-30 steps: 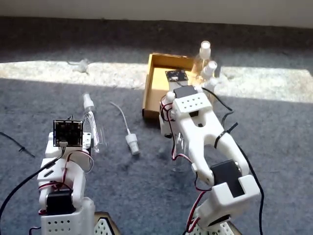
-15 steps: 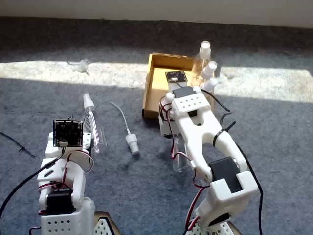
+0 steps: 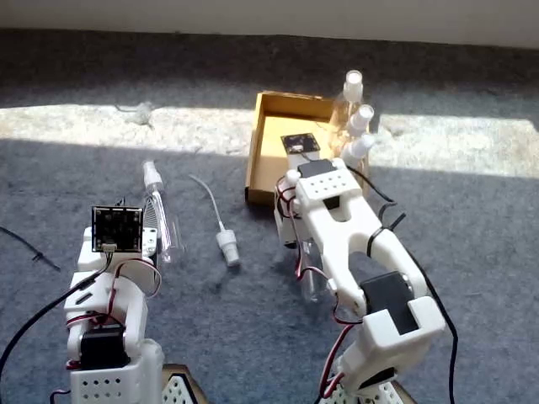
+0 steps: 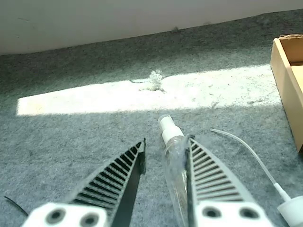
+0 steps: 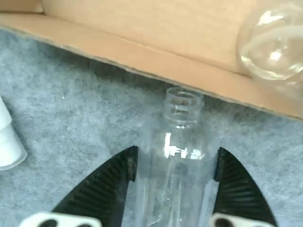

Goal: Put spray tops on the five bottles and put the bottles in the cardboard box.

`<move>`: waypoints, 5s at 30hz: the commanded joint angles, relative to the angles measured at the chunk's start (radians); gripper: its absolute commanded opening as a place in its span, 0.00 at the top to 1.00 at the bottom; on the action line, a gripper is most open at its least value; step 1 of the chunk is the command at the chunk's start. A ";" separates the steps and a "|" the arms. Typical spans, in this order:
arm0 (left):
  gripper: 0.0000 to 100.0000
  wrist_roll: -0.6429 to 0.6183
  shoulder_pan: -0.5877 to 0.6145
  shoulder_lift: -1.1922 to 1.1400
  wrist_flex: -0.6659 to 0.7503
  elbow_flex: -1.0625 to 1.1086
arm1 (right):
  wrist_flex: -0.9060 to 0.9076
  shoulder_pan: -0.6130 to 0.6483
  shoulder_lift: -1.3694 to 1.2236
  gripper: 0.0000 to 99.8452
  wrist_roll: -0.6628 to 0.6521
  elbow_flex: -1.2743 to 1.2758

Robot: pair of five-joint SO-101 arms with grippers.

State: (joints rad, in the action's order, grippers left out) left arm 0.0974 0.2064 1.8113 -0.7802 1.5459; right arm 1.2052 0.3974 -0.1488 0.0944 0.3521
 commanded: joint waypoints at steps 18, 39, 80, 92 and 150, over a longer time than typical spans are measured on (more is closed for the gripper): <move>0.87 0.003 -0.015 0.008 0.020 -0.010 | 0.110 0.033 0.010 0.93 -0.368 0.076; 0.87 0.006 -0.016 0.008 0.025 0.010 | -0.189 -0.045 0.714 0.80 -0.819 0.812; 0.87 0.006 -0.016 0.008 0.025 0.010 | -0.193 0.110 0.668 0.90 -0.675 0.699; 0.87 0.026 -0.059 -0.002 0.011 -0.019 | -0.512 0.110 0.840 1.00 -0.543 0.865; 0.87 -0.344 -0.466 -1.592 0.041 -0.691 | -0.386 -0.028 1.949 1.00 -0.545 1.471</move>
State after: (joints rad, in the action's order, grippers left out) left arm -0.2186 -0.2555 0.2171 -0.7864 0.8370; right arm 0.8355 0.3805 1.7952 -0.4580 1.6747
